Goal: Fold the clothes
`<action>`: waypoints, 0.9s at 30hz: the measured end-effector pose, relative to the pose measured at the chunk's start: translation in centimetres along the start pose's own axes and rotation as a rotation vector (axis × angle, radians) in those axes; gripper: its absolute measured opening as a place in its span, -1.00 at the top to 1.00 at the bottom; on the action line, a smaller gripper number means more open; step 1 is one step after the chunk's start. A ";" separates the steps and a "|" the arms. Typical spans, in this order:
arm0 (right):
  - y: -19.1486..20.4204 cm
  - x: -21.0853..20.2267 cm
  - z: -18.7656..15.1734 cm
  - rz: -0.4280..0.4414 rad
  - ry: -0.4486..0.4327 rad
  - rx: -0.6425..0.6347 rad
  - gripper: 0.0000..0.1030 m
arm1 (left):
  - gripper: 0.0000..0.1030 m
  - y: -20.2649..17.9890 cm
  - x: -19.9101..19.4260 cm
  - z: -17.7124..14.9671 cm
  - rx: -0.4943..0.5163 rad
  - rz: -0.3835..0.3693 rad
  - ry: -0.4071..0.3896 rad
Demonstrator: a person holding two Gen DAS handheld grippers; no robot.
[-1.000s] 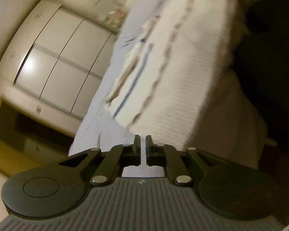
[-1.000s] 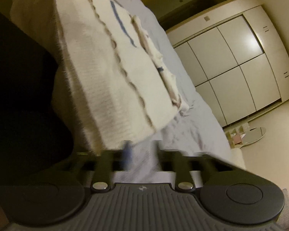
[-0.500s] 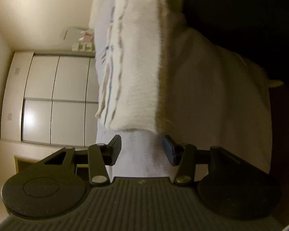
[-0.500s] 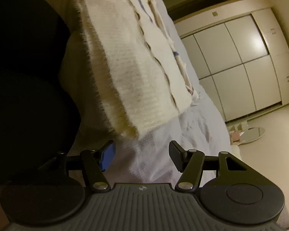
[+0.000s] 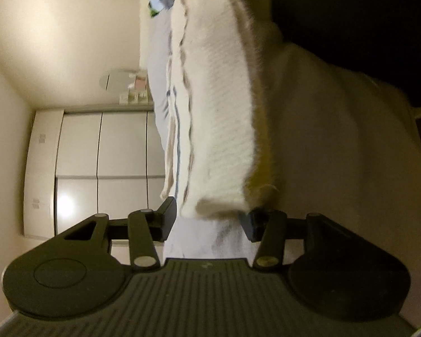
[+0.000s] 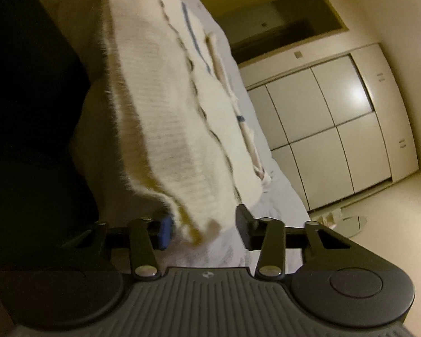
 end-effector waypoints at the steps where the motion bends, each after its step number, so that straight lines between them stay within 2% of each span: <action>1: 0.0 0.1 0.1 0.006 -0.006 -0.006 0.44 | 0.19 -0.1 0.2 0.0 0.013 0.003 -0.009; 2: -0.1 0.1 0.2 0.020 -0.012 -0.010 0.74 | 0.25 -0.1 0.4 0.2 0.021 -0.004 -0.014; 3: -0.3 0.1 0.4 0.034 -0.016 -0.008 0.89 | 0.57 0.4 0.7 0.3 0.010 -0.016 -0.015; 4: -0.9 0.0 0.5 0.050 -0.017 0.006 0.91 | 0.76 1.0 0.9 0.4 -0.009 -0.029 -0.014; 7: -3.8 -0.9 1.1 0.095 -0.033 0.099 0.92 | 0.78 3.5 1.4 0.8 -0.090 -0.071 -0.005; 11: -11.0 -1.9 2.4 0.129 -0.096 0.288 0.92 | 0.78 11.6 2.1 0.5 -0.409 -0.141 0.037; 13: -14.9 -0.9 3.1 0.124 -0.126 0.354 0.93 | 0.78 16.1 4.6 -0.4 -0.578 -0.165 0.066; 15: -18.5 1.5 3.6 0.126 -0.137 0.418 0.92 | 0.78 20.1 7.4 -1.5 -0.744 -0.192 0.103; 18: -22.7 7.1 3.9 0.159 -0.115 0.516 0.92 | 0.78 23.7 13.3 -3.5 -0.946 -0.243 0.187; 21: -24.2 15.1 3.4 0.271 0.012 0.672 0.86 | 0.73 24.2 19.6 -5.2 -1.101 -0.337 0.298; 22: -24.7 17.7 3.2 0.309 0.055 0.724 0.63 | 0.66 24.0 21.9 -5.6 -1.146 -0.379 0.342; 23: -25.0 19.8 2.9 0.343 0.091 0.777 0.52 | 0.63 23.5 23.7 -5.8 -1.177 -0.422 0.383; 24: -25.0 20.7 2.3 0.373 0.110 0.835 0.56 | 0.61 22.9 25.4 -6.2 -1.206 -0.459 0.428; 27: -25.1 23.6 0.3 0.460 0.168 1.009 0.37 | 0.56 21.8 27.2 -8.4 -1.356 -0.542 0.488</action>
Point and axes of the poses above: each gripper's, at about its wrist camera, not at the fingertips, and x roughly the way its jaws point, y to its left, z to its top, the point moved 5 cm from there along x, roughly the way its jaws point, and after that the axes turned 8 degrees about y, right-handed, at the moved point
